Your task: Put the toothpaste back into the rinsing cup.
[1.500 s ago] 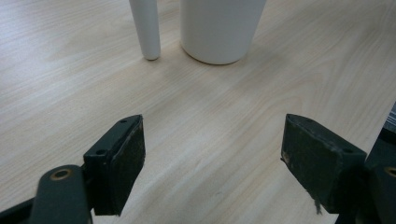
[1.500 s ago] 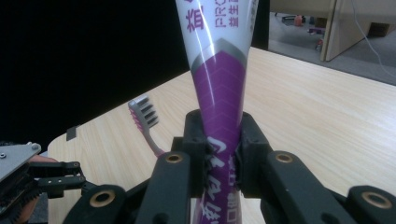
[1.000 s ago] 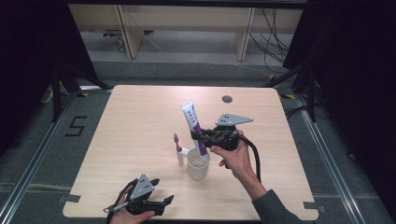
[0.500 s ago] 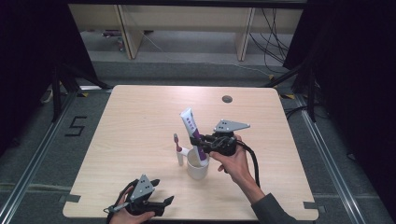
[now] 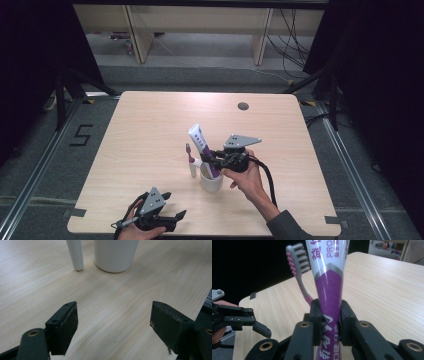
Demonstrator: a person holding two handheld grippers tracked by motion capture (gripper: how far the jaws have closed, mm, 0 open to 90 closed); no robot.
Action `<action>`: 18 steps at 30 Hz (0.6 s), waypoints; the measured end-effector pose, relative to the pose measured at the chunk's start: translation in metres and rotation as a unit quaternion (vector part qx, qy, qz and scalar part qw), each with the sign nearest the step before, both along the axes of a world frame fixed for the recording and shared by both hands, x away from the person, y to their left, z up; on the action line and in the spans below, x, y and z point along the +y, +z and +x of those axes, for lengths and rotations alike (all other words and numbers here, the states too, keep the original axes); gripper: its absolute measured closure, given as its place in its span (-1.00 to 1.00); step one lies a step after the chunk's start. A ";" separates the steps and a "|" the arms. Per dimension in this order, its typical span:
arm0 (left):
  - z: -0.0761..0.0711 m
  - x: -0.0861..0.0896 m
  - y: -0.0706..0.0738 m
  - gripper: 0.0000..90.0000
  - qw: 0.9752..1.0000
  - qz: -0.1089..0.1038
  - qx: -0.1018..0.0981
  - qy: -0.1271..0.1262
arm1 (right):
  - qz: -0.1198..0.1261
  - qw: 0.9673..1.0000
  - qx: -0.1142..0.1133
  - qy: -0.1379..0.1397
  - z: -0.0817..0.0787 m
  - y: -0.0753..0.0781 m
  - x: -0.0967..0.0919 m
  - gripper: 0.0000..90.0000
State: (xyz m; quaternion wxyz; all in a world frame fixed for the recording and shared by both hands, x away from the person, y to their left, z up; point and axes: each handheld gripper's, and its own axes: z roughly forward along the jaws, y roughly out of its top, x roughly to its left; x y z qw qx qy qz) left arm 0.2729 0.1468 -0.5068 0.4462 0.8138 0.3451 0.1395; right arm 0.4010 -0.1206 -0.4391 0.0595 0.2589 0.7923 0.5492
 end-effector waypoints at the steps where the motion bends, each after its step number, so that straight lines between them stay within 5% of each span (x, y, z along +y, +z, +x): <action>1: 0.000 0.000 0.001 -0.51 1.000 0.001 -0.001 0.001 | -0.004 1.000 0.003 0.005 0.000 -0.002 0.001 0.71; 6: 0.000 0.000 0.000 -0.51 1.000 0.000 0.000 0.002 | -0.030 1.000 -0.004 0.005 -0.002 -0.006 0.003 0.70; 11: 0.000 0.001 0.000 -0.51 1.000 -0.001 0.000 0.001 | -0.031 0.999 -0.009 0.006 -0.003 -0.008 0.004 0.69; 15: 0.000 0.001 0.000 -0.51 1.000 0.005 0.001 0.002 | -0.074 0.997 -0.018 0.003 -0.008 -0.009 0.002 0.67; 18: 0.000 0.000 -0.001 -0.51 1.000 -0.004 0.002 0.003 | -0.083 0.996 -0.019 0.004 -0.009 -0.015 0.000 0.66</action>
